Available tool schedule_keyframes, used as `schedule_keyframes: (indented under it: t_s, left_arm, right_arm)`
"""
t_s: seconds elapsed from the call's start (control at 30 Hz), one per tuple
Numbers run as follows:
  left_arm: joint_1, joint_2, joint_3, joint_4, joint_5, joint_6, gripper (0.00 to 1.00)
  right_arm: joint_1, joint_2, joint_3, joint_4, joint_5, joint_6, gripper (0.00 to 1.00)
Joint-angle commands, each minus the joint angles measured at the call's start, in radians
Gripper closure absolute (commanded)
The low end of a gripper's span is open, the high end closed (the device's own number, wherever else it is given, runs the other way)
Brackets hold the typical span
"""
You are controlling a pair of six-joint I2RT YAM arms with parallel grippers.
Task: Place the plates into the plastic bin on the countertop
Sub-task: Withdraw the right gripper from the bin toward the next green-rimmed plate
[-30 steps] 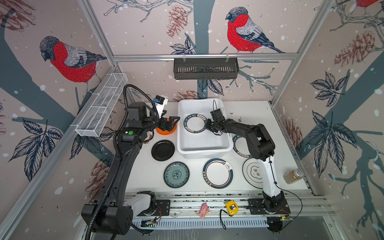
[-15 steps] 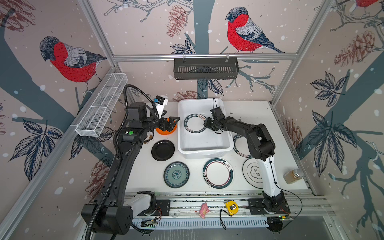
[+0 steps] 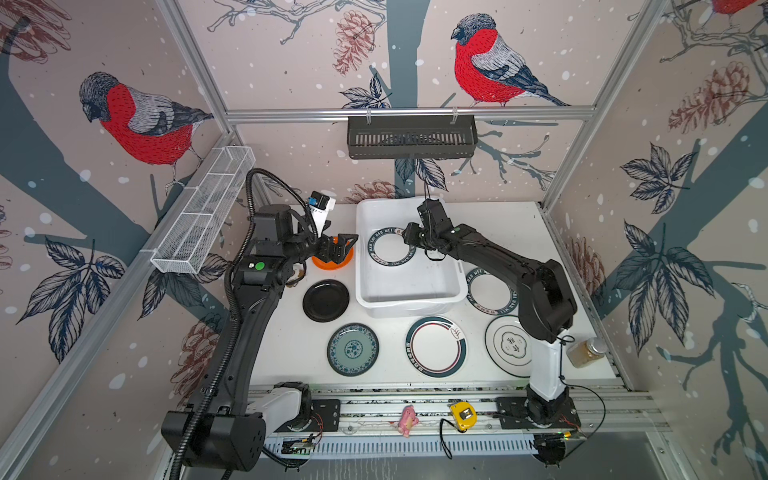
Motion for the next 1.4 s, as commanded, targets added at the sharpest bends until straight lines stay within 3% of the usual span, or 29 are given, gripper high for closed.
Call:
schedule_keyframes:
  t_s: [0.0,0.1,0.23,0.4,0.5,0.7,0.97,1.13,1.37]
  left_arm:
    - [0.0,-0.006,0.014,-0.026,-0.022,0.031,0.05]
    - [0.001,-0.011,0.015,-0.039,-0.028,0.038,0.06]
    - [0.001,-0.023,-0.001,-0.054,-0.022,0.056,0.05]
    - [0.0,-0.025,-0.008,-0.09,-0.004,0.095,0.04]
    - [0.001,-0.029,-0.006,-0.105,0.002,0.11,0.04]
    - [0.0,-0.026,0.004,-0.152,0.025,0.126,0.04]
    - [0.0,-0.027,0.023,-0.21,0.015,0.169,0.03]
    - [0.0,-0.029,0.003,-0.198,0.051,0.162,0.03]
    - [0.0,-0.004,-0.025,-0.162,0.089,0.172,0.03]
  right_arm:
    - [0.027,-0.123,-0.064,0.031,0.086,-0.074,0.52]
    - [0.032,-0.275,-0.168,0.052,0.108,-0.077,0.52]
    - [-0.028,-0.533,-0.428,0.146,0.111,-0.015,0.52]
    - [-0.289,-0.803,-0.762,0.252,-0.089,0.101,0.5]
    - [-0.436,-0.911,-0.877,0.259,-0.164,0.115,0.49]
    - [-0.634,-0.937,-0.966,0.198,-0.249,0.087,0.49]
    - [-0.808,-0.91,-1.081,0.228,-0.323,0.058,0.49]
    - [-0.844,-0.804,-1.061,0.141,-0.352,-0.008,0.51]
    - [-0.878,-0.819,-1.12,0.148,-0.325,-0.03,0.5]
